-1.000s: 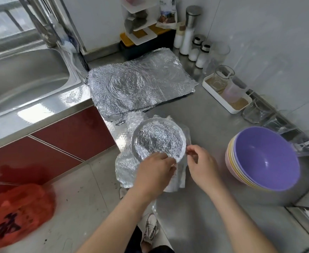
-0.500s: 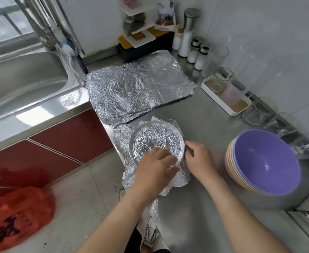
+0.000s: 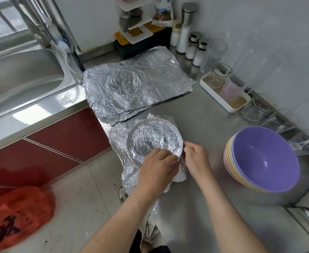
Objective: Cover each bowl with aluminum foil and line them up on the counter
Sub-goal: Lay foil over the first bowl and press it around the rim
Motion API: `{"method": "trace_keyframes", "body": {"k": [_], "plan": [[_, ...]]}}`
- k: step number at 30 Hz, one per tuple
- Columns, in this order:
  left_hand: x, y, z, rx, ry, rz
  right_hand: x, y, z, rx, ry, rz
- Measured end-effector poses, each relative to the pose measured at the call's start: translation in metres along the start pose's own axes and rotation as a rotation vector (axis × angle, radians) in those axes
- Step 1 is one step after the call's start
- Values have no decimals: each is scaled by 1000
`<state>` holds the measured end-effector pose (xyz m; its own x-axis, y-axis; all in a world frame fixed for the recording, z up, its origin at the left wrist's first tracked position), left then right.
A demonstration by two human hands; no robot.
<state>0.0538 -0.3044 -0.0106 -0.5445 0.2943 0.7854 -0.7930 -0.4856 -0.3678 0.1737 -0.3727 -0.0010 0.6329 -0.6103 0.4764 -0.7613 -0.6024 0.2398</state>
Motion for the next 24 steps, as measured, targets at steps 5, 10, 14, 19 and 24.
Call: {"method": "trace_keyframes", "body": {"k": [5,10,14,19,24], "plan": [[0,-3,2,2,25,5,-6,3,-8,-15,76,78],[11,-8,0,16,63,-16,-11,1,-13,-27,217,182],[32,-11,-20,139,-156,-58,-13,2,-14,-34,295,209],[31,3,-39,222,-322,-271,-18,-1,-16,-44,354,258],[26,11,-24,243,-334,-243,-23,-4,-19,-44,421,307]]}}
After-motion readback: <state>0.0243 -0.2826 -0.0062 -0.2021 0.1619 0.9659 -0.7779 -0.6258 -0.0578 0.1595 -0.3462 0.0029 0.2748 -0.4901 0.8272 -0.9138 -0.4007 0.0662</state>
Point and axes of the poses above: each hand's wrist, its own y-axis away from the middle knuckle, its own x-axis out of the back of the hand, z = x × y, the point moved 2 cm from there along -y, towards the middle knuckle, and after that the axes turned 1 degree about z, right-handed, at the moved point
